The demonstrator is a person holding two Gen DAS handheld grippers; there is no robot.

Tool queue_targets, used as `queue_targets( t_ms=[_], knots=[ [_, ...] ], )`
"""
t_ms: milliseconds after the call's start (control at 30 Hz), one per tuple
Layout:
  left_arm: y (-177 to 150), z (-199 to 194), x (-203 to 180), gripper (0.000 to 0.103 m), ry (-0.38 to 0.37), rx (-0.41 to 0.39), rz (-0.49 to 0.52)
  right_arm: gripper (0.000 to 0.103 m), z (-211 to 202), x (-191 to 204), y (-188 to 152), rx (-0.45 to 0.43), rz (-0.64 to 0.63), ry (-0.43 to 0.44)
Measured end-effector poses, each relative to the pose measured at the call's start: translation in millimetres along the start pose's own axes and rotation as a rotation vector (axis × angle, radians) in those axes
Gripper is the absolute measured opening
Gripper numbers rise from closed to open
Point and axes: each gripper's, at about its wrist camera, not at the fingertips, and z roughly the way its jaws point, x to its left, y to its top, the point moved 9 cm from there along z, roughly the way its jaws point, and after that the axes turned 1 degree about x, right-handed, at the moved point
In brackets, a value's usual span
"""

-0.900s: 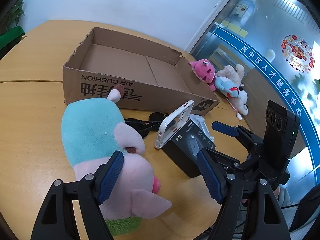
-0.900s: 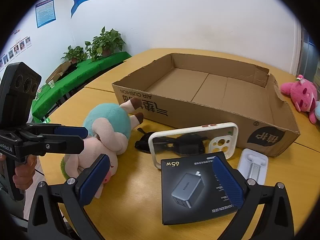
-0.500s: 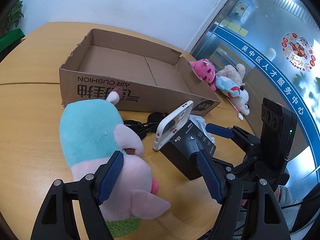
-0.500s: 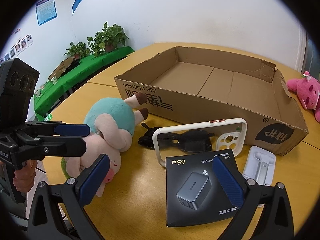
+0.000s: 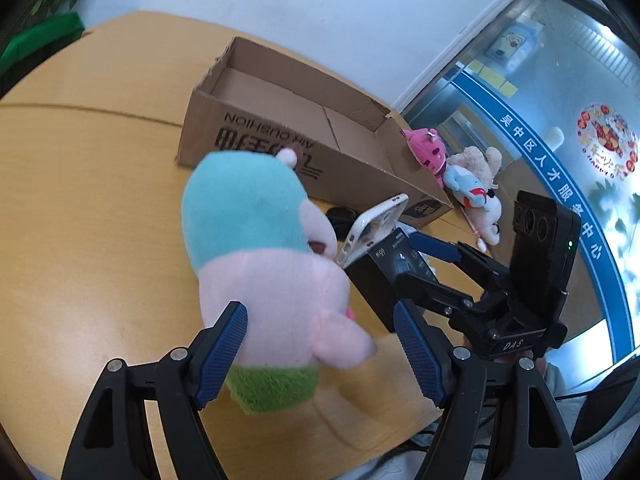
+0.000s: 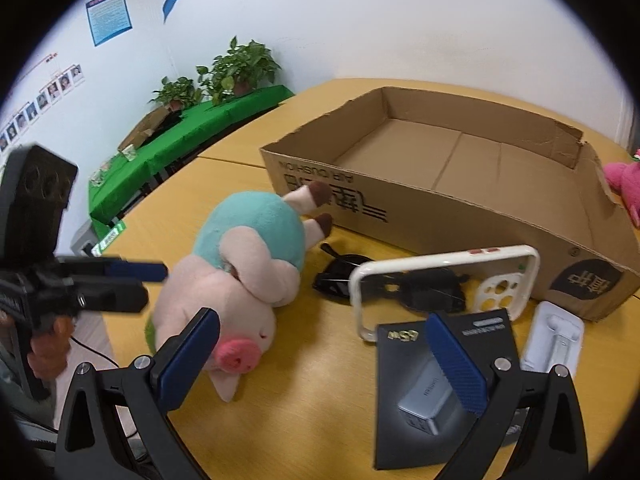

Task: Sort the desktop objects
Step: 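Grasp the pink-and-teal plush pig with the left gripper and lift it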

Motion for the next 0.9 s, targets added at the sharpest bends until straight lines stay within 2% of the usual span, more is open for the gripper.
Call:
queue_targets(
  t_ms=[100,133,200,267,333,433,500,533,567,633,667,733,800,833,900],
  knots=[
    [-9,4,8,0.074,0.042,0.036,-0.016,0.102,7,13,4,-0.005,0.002,0.065],
    [-10,4,7,0.074,0.046,0.049,-0.017,0.102,10,13,3,0.005,-0.005,0.062],
    [-11,5,5,0.067,0.023,0.045,-0.007,0.102,12,18,4,0.018,-0.020,0.072],
    [-9,8,8,0.051,0.008,0.044,-0.016,0.102,12,21,6,0.015,-0.029,0.077],
    [-4,12,17,0.042,-0.004,0.035,-0.016,0.102,14,23,9,0.011,-0.026,0.081],
    [1,9,33,0.042,0.028,0.039,-0.013,0.102,18,25,13,0.015,-0.003,0.100],
    [2,2,37,0.046,0.017,0.033,-0.015,0.102,20,29,14,0.018,0.017,0.129],
    [4,-3,40,0.057,0.009,0.017,-0.019,0.102,21,31,16,0.023,0.026,0.142],
    [4,-8,42,0.075,-0.002,0.001,-0.030,0.102,22,33,16,0.026,0.031,0.151],
    [3,-12,46,0.099,-0.025,-0.016,-0.062,0.102,29,37,16,0.050,0.027,0.161],
    [0,-11,44,0.101,-0.029,-0.017,-0.067,0.102,34,41,14,0.072,0.019,0.168],
    [-8,3,44,0.100,-0.059,0.036,-0.094,0.102,43,50,8,0.115,-0.008,0.174],
    [-14,16,55,0.099,-0.066,0.076,-0.151,0.102,54,49,-1,0.159,-0.045,0.108],
    [-16,21,59,0.099,-0.091,0.091,-0.185,0.101,59,47,-5,0.181,-0.044,0.098],
    [-17,27,62,0.094,-0.175,0.094,-0.243,0.101,62,41,-9,0.196,0.005,0.135]
  ],
)
